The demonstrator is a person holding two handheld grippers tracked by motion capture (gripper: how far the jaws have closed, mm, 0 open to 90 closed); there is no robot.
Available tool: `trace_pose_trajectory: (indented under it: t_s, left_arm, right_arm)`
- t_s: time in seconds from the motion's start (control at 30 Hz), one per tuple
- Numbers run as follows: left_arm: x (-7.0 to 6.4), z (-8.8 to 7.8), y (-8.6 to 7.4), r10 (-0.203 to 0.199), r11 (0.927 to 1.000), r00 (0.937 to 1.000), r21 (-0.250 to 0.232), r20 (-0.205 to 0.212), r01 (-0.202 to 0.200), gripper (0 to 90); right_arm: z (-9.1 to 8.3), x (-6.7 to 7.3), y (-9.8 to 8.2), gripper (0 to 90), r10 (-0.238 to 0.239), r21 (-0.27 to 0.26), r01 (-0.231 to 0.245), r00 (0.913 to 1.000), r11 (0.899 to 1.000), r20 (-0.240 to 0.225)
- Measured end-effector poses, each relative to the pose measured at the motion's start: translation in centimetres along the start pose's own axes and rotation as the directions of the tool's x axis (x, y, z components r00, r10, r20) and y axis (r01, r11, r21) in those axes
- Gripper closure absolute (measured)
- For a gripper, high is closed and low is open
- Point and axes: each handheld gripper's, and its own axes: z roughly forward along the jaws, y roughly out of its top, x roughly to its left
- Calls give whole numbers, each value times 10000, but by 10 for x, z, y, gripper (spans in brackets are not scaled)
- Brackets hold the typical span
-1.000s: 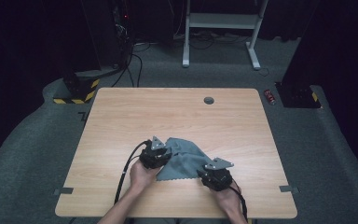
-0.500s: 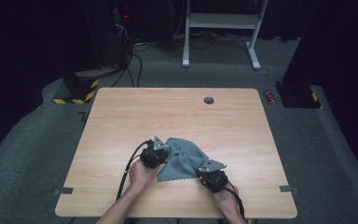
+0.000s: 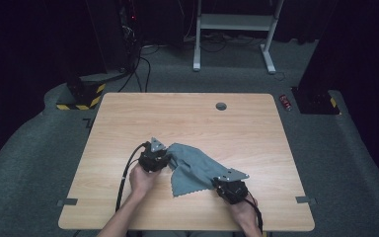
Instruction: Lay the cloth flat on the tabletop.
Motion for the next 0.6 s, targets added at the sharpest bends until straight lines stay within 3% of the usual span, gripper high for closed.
trace_pose_trajectory:
  t_s: [0.17, 0.37, 0.47, 0.6]
  left_arm:
    - [-10, -7, -8, -18, 10000, 10000, -69, 75, 18, 621]
    - [-17, -1, -13, 115, 9993, 9997, 363, 216, -123, 634]
    - [-18, 5, -13, 33, 9985, 9995, 554, 301, -50, 629]
    - [-19, 9, -8, 245, 9977, 9991, 618, 340, -265, 659]
  right_arm:
    - [1, 8, 5, 722, -188, -299, 179, 9993, 9994, -326]
    - [12, 12, 7, 696, -218, -48, 216, 9987, 9998, -465]
    - [16, 13, 7, 696, -192, 51, 195, 9987, 9998, -471]
    - [19, 13, 6, 754, -320, 258, 331, 9986, 9991, -418]
